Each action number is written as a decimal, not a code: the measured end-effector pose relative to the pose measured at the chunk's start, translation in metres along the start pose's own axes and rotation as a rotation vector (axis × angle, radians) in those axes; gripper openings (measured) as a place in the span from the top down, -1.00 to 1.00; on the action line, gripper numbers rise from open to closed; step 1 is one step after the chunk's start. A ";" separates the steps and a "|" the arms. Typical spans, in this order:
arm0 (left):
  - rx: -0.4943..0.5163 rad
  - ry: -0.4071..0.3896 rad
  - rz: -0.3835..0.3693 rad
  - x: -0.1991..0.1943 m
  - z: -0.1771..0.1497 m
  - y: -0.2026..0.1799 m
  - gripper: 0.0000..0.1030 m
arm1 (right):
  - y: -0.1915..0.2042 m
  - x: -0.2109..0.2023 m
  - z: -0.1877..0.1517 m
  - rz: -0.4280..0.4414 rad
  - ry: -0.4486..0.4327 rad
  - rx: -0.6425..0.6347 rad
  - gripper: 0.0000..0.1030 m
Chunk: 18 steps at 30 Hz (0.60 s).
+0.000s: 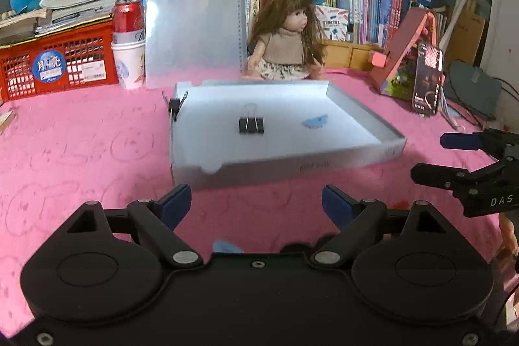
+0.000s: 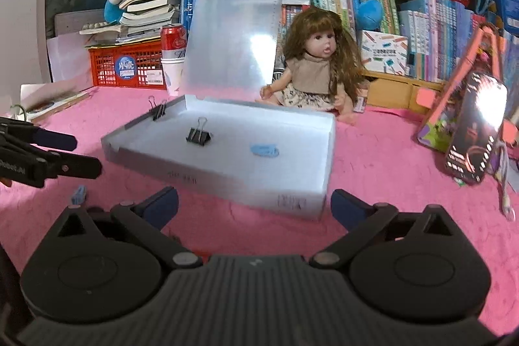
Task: Organize rigid objects
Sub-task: 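Withdraw both open tools from the box back toward the remaining objects, then grasp a light blue hair clip with left tool while right tool grasps the clear dome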
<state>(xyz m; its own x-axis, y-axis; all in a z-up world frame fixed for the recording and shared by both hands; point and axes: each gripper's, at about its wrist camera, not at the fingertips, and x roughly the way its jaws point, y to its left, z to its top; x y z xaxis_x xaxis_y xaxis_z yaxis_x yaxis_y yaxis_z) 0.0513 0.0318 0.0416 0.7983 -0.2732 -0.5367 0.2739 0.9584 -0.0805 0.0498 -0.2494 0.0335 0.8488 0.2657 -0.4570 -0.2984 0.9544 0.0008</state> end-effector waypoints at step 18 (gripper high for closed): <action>0.074 0.003 -0.014 -0.014 -0.041 0.012 -0.30 | -0.012 -0.011 -0.039 -0.036 0.026 0.019 -0.78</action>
<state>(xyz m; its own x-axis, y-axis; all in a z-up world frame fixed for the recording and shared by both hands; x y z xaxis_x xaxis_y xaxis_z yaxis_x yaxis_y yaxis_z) 0.0212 0.0504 0.0139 0.7927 -0.2863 -0.5382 0.3242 0.9457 -0.0255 0.0266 -0.2693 0.0037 0.8471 0.2274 -0.4803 -0.2591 0.9659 0.0004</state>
